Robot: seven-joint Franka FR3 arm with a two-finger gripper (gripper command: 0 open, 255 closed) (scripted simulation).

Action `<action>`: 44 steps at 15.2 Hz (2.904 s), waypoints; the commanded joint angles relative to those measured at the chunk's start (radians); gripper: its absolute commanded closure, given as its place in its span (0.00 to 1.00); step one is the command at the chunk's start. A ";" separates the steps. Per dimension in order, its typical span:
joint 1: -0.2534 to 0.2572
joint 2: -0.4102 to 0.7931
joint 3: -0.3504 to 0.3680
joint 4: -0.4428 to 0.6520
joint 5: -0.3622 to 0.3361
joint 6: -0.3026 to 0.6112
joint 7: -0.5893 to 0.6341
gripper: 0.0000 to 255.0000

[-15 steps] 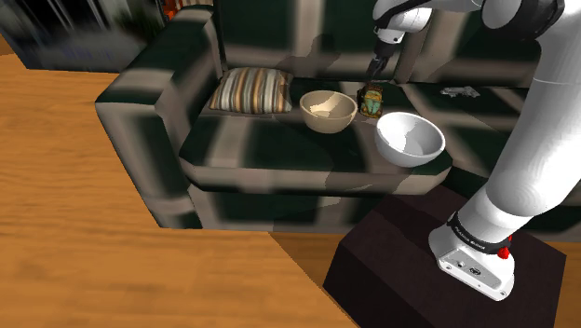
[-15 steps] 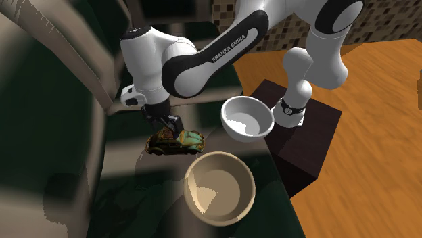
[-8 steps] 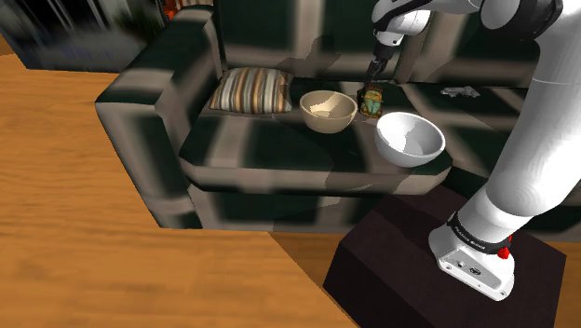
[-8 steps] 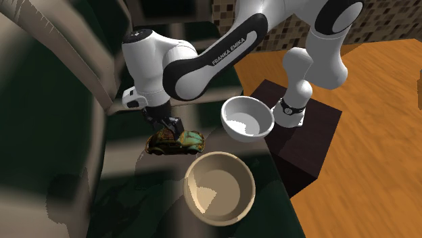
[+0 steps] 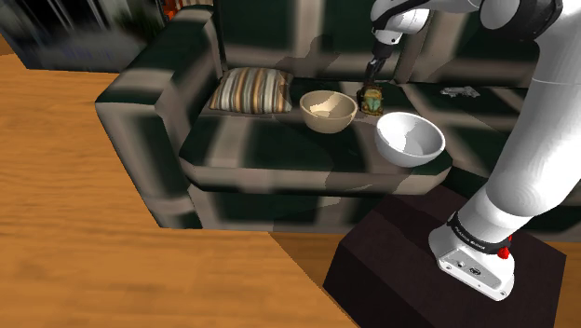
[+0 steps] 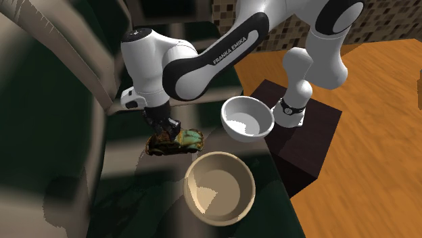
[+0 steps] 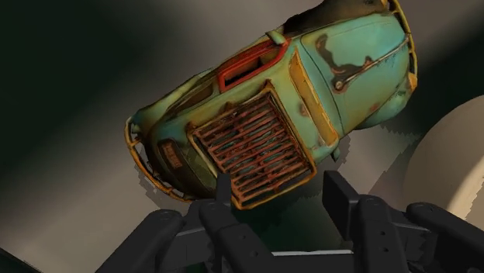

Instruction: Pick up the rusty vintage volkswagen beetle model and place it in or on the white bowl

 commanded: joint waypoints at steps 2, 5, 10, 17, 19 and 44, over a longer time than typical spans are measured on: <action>-0.006 0.005 -0.006 -0.013 -0.003 0.006 -0.004 1.00; -0.003 -0.011 -0.008 0.001 -0.013 -0.021 0.007 1.00; -0.002 -0.030 -0.013 0.043 -0.026 -0.079 0.020 1.00; 0.025 -0.029 -0.062 0.001 -0.054 -0.091 0.290 0.00; 0.025 -0.021 -0.059 -0.015 -0.049 -0.068 0.286 0.00; 0.027 -0.015 -0.057 -0.028 -0.045 -0.049 0.285 1.00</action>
